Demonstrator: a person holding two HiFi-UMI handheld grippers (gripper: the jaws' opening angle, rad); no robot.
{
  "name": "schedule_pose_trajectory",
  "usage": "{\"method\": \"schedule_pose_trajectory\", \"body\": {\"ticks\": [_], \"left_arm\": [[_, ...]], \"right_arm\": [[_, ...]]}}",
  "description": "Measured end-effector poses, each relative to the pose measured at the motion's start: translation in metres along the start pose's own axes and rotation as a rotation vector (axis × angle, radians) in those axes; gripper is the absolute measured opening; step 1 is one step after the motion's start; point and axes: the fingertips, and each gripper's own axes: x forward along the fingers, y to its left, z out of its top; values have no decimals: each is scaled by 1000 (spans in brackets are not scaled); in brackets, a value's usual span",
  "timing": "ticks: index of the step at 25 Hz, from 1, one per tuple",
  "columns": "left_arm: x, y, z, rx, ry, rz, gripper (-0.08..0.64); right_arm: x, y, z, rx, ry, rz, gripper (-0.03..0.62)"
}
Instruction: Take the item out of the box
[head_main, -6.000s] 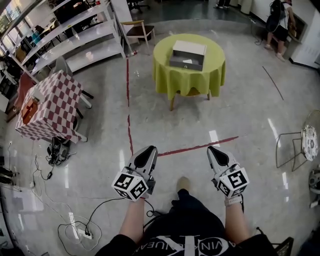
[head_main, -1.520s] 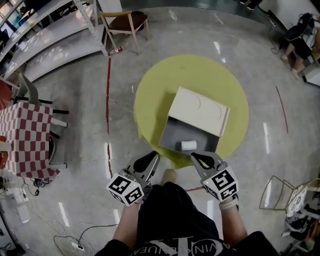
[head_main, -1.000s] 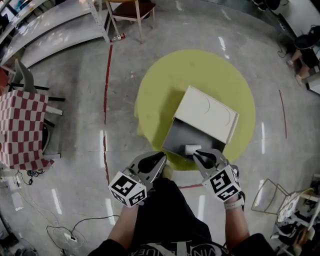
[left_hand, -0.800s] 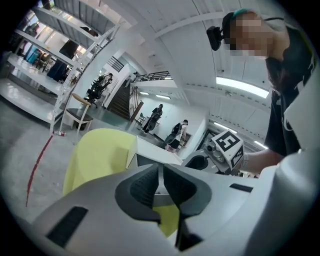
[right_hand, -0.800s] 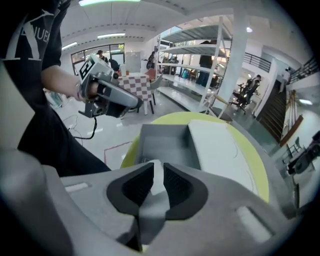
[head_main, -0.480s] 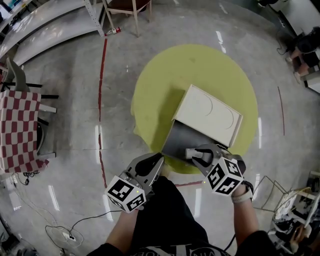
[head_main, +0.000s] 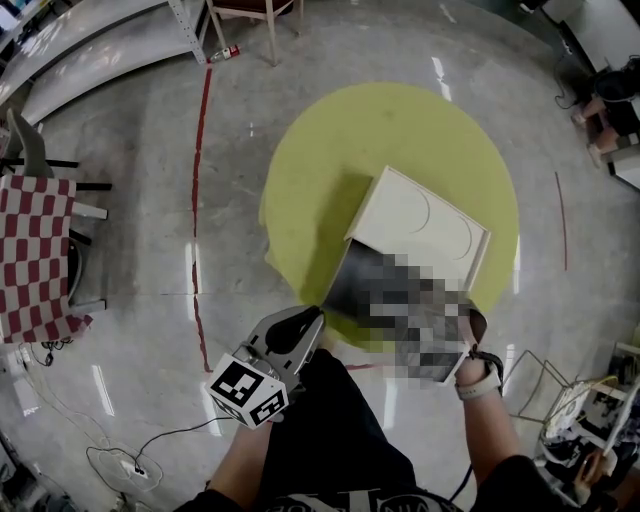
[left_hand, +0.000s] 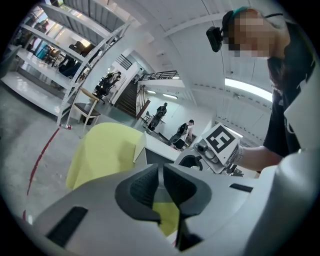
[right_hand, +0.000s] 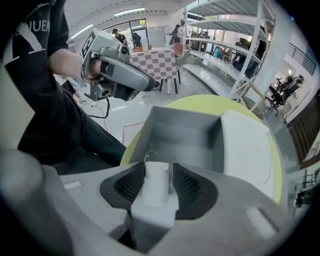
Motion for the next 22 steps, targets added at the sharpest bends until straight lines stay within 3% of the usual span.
{"method": "schedule_pose_trajectory", "body": {"ticks": [10,22], "left_arm": [[1,2,-5,-7,6,-9,34],[-1,1,-15,-30,12,-8,33]], "right_arm": [[14,-4,-6,42,78,9,163],[21,-7,-5,84,45,-8,163]]}}
